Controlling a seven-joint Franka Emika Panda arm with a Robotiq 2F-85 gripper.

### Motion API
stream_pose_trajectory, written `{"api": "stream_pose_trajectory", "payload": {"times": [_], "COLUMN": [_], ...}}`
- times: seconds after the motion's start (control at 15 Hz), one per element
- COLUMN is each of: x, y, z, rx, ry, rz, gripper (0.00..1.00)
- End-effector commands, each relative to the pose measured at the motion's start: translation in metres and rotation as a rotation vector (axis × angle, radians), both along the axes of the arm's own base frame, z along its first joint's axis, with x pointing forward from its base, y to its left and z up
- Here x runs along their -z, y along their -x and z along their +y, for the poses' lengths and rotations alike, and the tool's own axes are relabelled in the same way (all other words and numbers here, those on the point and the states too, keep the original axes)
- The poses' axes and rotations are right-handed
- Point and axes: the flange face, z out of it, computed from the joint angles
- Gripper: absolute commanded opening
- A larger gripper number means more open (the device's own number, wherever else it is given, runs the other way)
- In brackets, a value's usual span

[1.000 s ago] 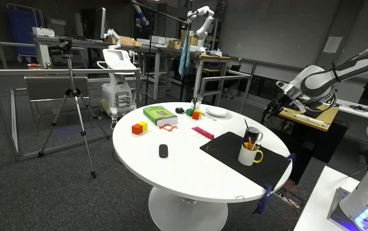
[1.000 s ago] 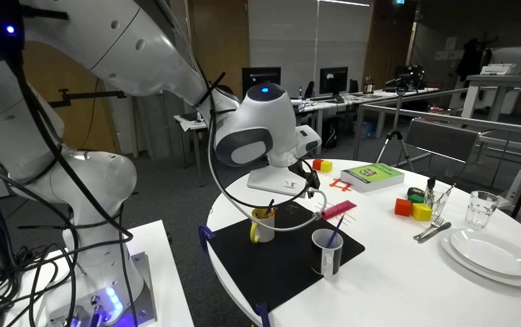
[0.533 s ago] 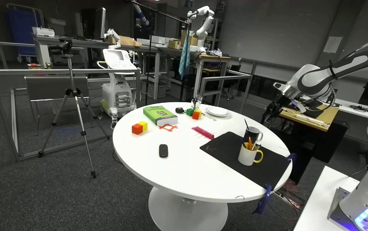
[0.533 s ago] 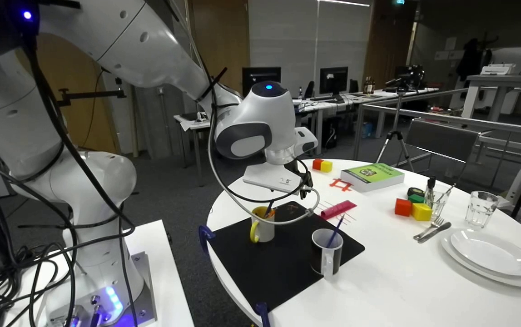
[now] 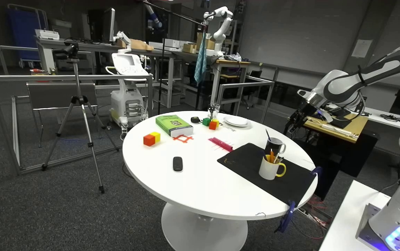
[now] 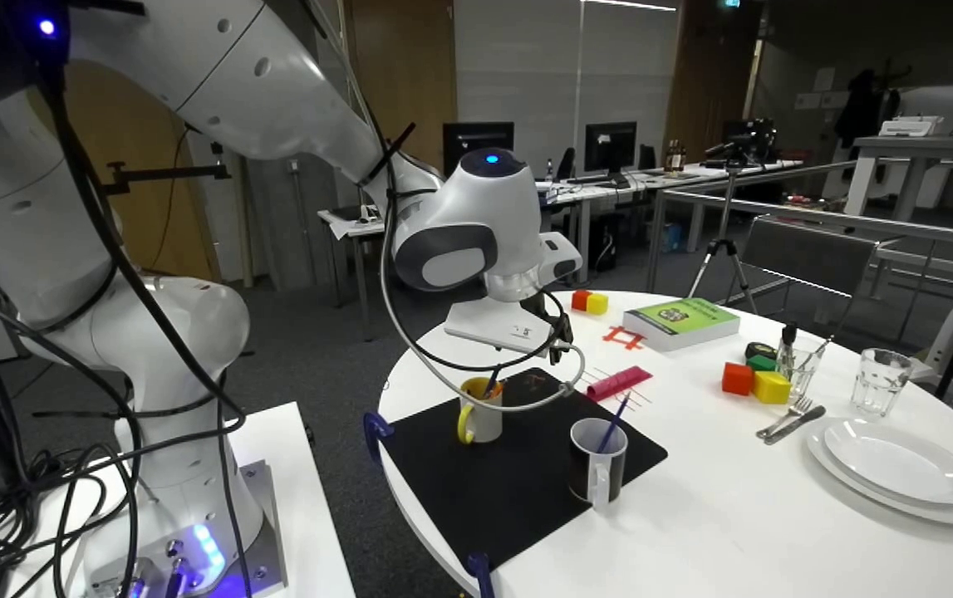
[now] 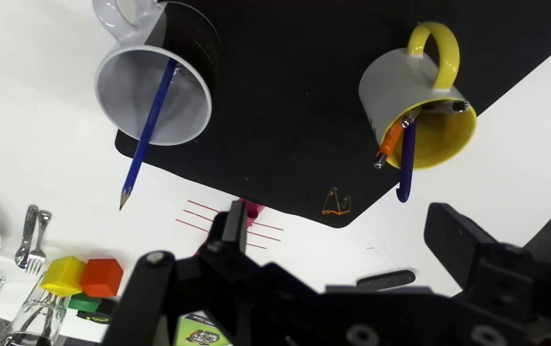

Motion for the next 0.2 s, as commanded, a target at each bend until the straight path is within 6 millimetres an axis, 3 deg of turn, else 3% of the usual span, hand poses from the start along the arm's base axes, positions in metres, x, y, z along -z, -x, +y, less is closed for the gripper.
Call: {"api": "stream_pose_trajectory", "payload": {"times": [0.0,0.13], "x": [-0.0007,-0.0007], "y": [0.0006,0.0006], "z": [0.0005,0.0005], "rx": [0.001,0.001], "ry": [0.000,0.000], "rz": [0.001,0.001], "gripper": [1.00,1.00]}}
